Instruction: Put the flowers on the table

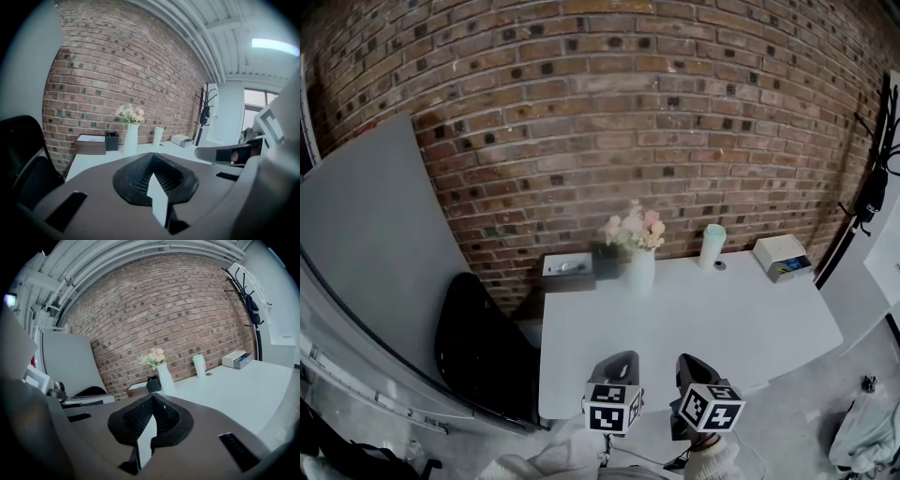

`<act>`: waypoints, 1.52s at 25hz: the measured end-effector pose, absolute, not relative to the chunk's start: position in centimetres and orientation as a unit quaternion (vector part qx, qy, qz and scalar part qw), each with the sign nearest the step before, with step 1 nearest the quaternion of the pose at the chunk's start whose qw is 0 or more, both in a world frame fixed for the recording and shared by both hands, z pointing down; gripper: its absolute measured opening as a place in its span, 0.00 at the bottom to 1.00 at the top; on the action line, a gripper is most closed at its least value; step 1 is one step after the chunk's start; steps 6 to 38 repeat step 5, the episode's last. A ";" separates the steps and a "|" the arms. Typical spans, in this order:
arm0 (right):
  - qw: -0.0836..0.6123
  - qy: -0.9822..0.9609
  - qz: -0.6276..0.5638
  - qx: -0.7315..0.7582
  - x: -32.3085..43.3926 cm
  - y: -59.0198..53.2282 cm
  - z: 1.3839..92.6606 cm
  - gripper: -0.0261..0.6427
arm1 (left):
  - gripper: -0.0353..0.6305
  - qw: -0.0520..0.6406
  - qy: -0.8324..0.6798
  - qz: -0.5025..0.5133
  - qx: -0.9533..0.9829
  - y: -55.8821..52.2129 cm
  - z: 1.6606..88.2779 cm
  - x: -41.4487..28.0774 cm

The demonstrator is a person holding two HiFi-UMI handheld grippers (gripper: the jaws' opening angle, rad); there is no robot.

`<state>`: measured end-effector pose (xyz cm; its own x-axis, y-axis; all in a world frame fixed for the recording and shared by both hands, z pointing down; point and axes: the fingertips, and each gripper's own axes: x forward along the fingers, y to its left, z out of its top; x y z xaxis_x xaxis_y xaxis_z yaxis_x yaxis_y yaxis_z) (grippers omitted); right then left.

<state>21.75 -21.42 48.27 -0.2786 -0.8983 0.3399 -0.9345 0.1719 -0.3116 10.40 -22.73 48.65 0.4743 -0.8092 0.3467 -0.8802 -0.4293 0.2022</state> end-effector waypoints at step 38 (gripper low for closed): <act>0.038 -0.761 0.231 0.605 21.7 -21.8 48.4 0.07 | 0.07 0.179 -0.500 0.100 0.841 -23.0 49.0 10.2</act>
